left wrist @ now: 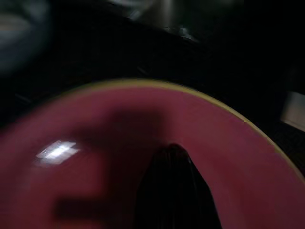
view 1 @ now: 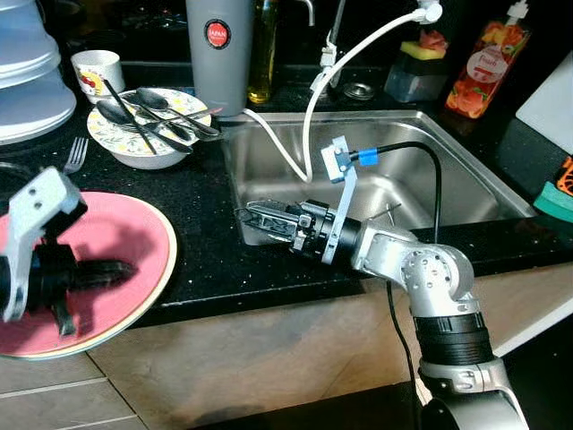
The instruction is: Kitchen organization
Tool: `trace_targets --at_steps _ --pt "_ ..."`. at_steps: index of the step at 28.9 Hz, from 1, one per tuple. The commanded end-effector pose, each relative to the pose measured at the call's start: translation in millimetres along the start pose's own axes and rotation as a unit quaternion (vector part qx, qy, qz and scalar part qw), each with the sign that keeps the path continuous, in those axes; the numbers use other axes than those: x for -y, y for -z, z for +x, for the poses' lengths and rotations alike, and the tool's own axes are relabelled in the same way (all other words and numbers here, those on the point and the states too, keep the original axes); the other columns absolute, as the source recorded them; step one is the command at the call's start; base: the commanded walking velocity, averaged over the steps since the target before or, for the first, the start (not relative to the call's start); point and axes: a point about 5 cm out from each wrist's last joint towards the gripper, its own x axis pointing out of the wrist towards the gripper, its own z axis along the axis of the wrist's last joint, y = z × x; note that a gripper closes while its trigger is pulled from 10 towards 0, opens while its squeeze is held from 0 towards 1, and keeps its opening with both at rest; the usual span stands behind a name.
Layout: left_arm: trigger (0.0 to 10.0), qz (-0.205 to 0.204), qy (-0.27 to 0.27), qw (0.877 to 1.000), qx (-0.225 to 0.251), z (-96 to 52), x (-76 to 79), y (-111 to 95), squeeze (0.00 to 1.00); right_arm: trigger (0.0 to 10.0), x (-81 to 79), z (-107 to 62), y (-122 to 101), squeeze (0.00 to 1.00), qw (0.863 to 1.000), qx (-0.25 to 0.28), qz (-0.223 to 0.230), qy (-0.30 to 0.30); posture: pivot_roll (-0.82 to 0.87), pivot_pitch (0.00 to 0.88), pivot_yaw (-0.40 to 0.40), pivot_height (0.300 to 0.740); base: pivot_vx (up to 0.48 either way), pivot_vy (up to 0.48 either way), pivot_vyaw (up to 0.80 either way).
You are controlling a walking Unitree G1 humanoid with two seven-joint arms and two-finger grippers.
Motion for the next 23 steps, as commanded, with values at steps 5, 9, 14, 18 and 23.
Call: trace_targets --at_steps 5,9,14,18,23 --pt "10.0 0.014 -0.047 0.997 0.061 0.7 -12.7 -16.0 0.0 10.0 -0.7 -0.2 -1.6 0.0 1.0 -0.002 -0.003 -0.002 0.03 0.169 -0.065 0.74 0.0 0.0 0.0" --pt "10.0 0.014 -0.049 0.998 0.035 -0.9 -15.9 -12.5 0.0 10.0 -0.6 -0.1 -2.1 0.0 1.0 -0.002 -0.004 -0.002 0.03 0.169 -0.065 0.74 0.0 0.0 0.0" --pt "10.0 0.032 -0.037 0.998 -0.041 0.3 -12.8 3.8 0.0 10.0 -0.1 -0.5 -2.6 0.0 1.0 -0.003 -0.005 -0.001 0.03 0.171 -0.066 0.74 0.0 0.0 0.0" --pt "10.0 0.049 -0.054 0.993 -0.089 5.4 -17.1 15.3 0.0 10.0 0.1 -0.6 -2.7 0.0 1.0 -0.003 -0.005 0.0 0.03 0.171 -0.066 0.74 0.0 0.0 0.0" --pt "10.0 0.061 -0.059 0.99 -0.114 12.3 -18.6 23.4 0.0 10.0 0.3 -0.6 -3.0 0.0 1.0 -0.003 -0.005 0.0 0.03 0.171 -0.067 0.74 0.0 0.0 0.0"
